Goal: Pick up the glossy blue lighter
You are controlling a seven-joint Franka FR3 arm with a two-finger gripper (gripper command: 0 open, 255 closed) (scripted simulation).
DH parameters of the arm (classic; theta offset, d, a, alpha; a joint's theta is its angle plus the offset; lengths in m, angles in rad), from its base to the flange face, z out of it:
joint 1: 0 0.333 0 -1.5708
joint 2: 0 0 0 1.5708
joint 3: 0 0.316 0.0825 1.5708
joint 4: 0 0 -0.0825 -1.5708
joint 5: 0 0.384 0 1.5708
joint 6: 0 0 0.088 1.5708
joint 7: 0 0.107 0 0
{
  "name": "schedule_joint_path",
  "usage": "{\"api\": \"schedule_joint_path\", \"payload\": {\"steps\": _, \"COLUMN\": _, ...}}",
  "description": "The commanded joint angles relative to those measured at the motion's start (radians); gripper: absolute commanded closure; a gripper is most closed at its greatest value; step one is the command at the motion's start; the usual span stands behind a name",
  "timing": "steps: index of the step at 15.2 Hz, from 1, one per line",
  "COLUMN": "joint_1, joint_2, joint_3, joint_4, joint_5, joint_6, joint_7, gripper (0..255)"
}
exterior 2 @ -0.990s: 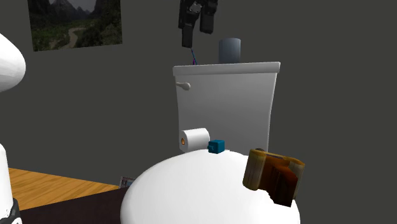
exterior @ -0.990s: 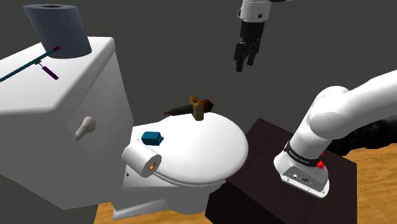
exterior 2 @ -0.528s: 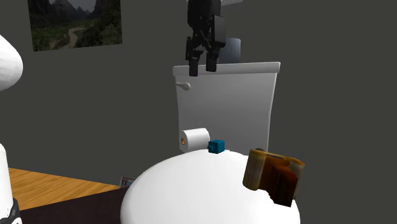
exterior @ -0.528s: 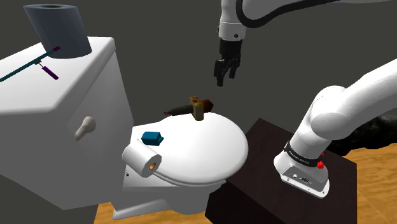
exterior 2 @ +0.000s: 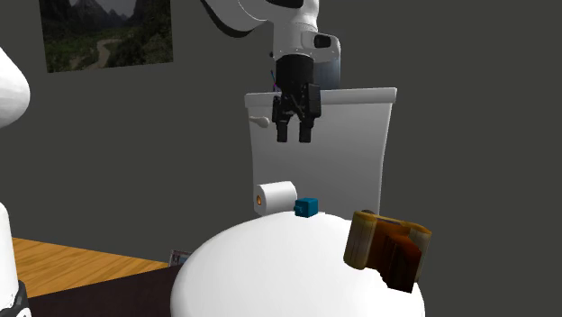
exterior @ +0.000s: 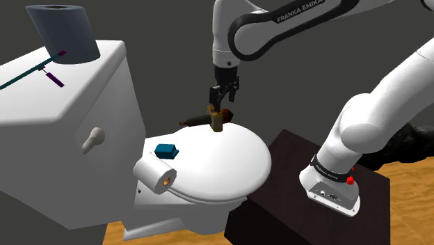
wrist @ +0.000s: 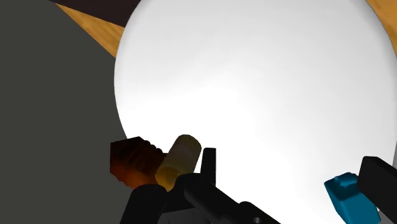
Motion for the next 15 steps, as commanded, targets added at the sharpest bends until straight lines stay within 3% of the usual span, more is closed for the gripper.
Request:
{"api": "schedule_joint_path", "payload": {"steps": 1, "joint_1": 0.005, "joint_2": 0.078, "joint_3": 0.029, "joint_4": 0.030, "joint_5": -0.018, "joint_6": 0.049, "joint_7": 0.039, "gripper": 0}}
{"api": "schedule_joint_path", "payload": {"steps": 8, "joint_1": 0.032, "joint_2": 0.347, "joint_3": 0.095, "joint_4": 0.161, "joint_5": -0.139, "joint_6": 0.174, "joint_7": 0.187, "gripper": 0}}
{"api": "schedule_joint_path", "payload": {"steps": 15, "joint_1": 0.110, "joint_2": 0.627, "joint_3": 0.092, "joint_4": 0.356, "joint_5": -0.296, "joint_6": 0.227, "joint_7": 0.334, "gripper": 0}}
